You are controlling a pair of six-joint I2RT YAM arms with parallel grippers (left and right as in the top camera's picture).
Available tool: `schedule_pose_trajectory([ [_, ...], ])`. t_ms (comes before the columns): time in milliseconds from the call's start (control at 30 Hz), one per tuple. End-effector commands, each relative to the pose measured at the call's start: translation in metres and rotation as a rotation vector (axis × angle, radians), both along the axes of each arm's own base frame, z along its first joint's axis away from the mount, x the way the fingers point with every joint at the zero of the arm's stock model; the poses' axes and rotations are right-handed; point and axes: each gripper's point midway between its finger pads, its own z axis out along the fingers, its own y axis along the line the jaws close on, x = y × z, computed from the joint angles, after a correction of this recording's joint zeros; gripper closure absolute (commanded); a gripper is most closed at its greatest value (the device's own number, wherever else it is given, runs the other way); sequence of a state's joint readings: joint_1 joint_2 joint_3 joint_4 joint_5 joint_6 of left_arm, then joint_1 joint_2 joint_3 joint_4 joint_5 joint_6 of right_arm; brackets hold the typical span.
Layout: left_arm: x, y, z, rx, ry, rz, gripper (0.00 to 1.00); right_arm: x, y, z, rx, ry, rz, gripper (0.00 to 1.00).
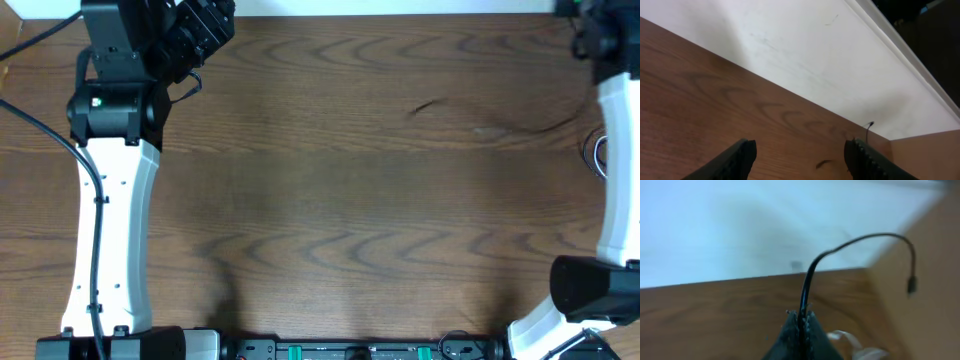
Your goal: Untangle cables
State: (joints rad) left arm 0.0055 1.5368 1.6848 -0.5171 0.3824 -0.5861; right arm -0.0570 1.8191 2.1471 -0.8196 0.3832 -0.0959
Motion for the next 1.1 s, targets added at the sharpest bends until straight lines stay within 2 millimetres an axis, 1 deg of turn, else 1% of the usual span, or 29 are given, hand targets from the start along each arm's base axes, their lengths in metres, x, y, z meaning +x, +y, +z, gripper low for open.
schedule_pose_trajectory([
  [0,0.003,0.005,0.006,0.023,-0.021,0.013,0.39,-0.010,-0.059,-0.015,-0.123,0.078,-0.209,0.99],
  [33,0.003,0.005,0.006,0.023,-0.020,0.013,0.39,-0.011,-0.073,-0.025,-0.114,0.102,-0.229,0.99],
  [67,0.003,0.005,0.006,0.023,-0.020,0.013,0.39,-0.011,-0.080,-0.032,-0.107,0.117,-0.241,0.99],
  [167,0.003,0.005,0.006,0.023,-0.020,0.013,0.39,-0.010,-0.097,-0.057,-0.097,0.184,-0.271,0.99],
  [200,0.003,0.005,0.006,0.023,-0.020,0.013,0.39,-0.010,-0.101,-0.068,-0.092,0.213,-0.279,0.95],
  [233,0.003,0.005,0.006,0.023,-0.020,0.013,0.39,-0.010,-0.105,-0.079,-0.079,0.236,-0.292,0.81],
  [267,0.003,0.005,0.006,0.023,-0.020,0.013,0.39,-0.010,-0.108,-0.089,-0.069,0.261,-0.300,0.42],
  [300,0.003,0.005,0.006,0.023,-0.020,0.013,0.39,-0.010,-0.109,-0.098,-0.052,0.275,-0.313,0.16],
  [333,0.003,0.005,0.006,0.023,-0.020,0.013,0.39,-0.010,-0.109,-0.104,-0.037,0.286,-0.324,0.01],
  [400,0.003,0.005,0.006,0.023,-0.020,0.013,0.39,-0.012,-0.107,-0.114,0.004,0.296,-0.339,0.01],
  [433,0.003,0.005,0.006,0.023,-0.020,0.013,0.39,-0.012,-0.102,-0.117,0.030,0.300,-0.326,0.01],
  [500,0.003,0.005,0.006,0.024,-0.020,0.013,0.39,-0.012,-0.093,-0.119,0.081,0.298,-0.294,0.01],
  [567,0.003,0.005,0.005,0.024,-0.017,0.013,0.39,-0.013,-0.082,-0.120,0.142,0.296,-0.258,0.01],
  [700,0.002,0.005,0.005,0.063,-0.029,-0.007,0.39,-0.013,-0.051,-0.123,0.270,0.316,-0.124,0.01],
  [800,0.002,0.005,0.004,0.095,-0.038,-0.022,0.39,-0.009,-0.017,-0.124,0.382,0.325,0.044,0.01],
  [900,0.001,0.005,0.003,0.137,-0.046,-0.043,0.39,-0.003,0.035,-0.129,0.515,0.352,0.317,0.01],
  [933,0.001,0.005,0.002,0.148,-0.045,-0.049,0.39,-0.001,0.050,-0.133,0.544,0.367,0.392,0.04],
  [967,0.000,0.005,0.000,0.159,-0.042,-0.055,0.39,0.002,0.060,-0.140,0.559,0.383,0.432,0.19],
  [1000,-0.001,0.005,-0.002,0.171,-0.037,-0.061,0.39,0.005,0.066,-0.148,0.568,0.400,0.444,0.27],
  [1033,-0.001,0.005,-0.004,0.176,-0.031,-0.062,0.39,0.008,0.073,-0.160,0.574,0.425,0.453,0.37],
  [1067,-0.002,0.007,-0.006,0.180,-0.020,-0.055,0.39,0.012,0.079,-0.170,0.579,0.447,0.462,0.51],
])
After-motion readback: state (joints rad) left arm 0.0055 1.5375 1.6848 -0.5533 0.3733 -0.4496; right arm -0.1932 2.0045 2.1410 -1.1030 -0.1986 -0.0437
